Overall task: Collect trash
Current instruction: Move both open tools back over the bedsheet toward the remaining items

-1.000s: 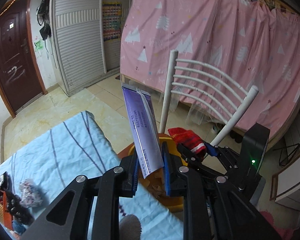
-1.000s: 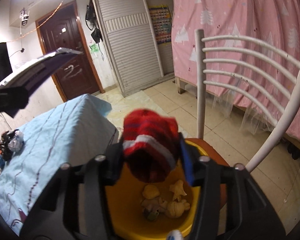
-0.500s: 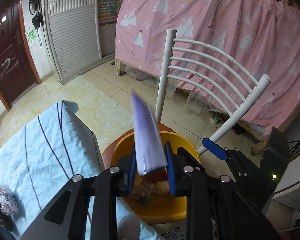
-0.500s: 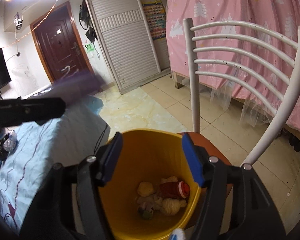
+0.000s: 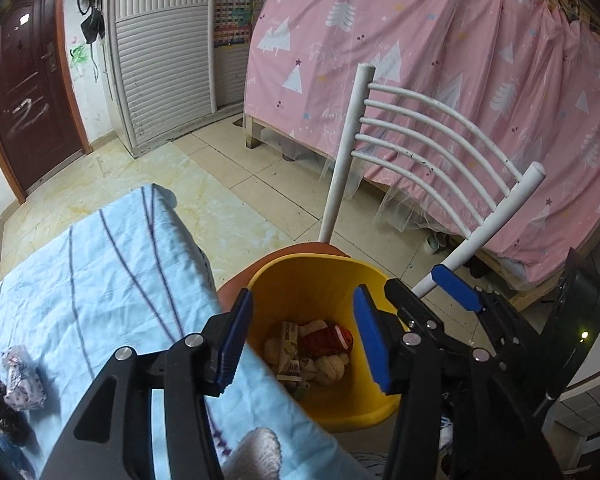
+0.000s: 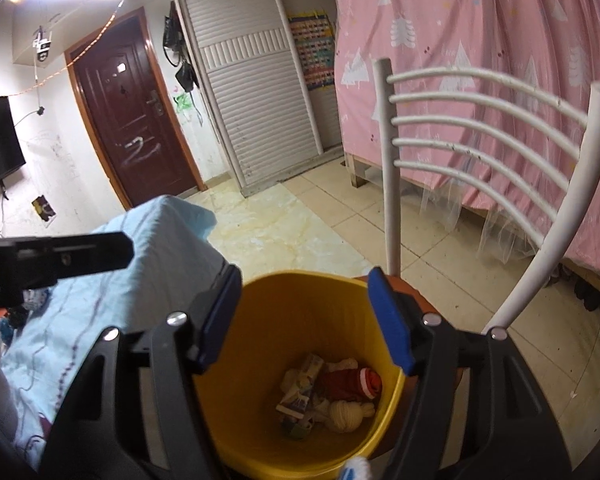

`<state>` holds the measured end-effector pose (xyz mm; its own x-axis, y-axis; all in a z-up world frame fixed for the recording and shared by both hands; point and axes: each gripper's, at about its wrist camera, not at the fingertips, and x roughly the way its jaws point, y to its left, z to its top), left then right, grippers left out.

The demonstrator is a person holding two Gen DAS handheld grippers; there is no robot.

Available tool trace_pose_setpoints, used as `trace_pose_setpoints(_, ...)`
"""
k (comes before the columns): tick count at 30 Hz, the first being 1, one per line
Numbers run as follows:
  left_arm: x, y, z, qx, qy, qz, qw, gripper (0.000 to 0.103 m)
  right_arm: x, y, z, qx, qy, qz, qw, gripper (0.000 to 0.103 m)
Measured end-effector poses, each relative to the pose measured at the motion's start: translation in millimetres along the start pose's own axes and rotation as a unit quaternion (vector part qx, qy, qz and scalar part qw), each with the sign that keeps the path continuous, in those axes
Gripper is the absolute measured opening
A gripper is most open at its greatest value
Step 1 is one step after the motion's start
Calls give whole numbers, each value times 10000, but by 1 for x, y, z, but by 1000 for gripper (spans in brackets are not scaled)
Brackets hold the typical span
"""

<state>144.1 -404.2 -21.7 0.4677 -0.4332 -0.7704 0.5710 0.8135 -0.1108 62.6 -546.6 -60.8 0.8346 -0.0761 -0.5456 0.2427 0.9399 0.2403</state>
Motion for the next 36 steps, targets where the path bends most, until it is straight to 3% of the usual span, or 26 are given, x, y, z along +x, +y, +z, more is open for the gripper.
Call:
trace_pose_setpoints(13,-64,46,-15,-317,-420,183,9984,49,-30,62,10,-500,-138,197,9985,64)
trace_pose_setpoints(16,-78,59,-21,-404,-507,275,9975,51,-33,80,11,-656,-126,273,9974,68)
trace_pose_setpoints(21,-100,90,-31,-614,-637,425,9952,55,-39,111,14,-1030,-183,212,9943,70)
trace_pose_setpoints(36,-143,178,-71,-1247,-810,774,9859,59,-46,185,15,-1609,-90,580,9852,72)
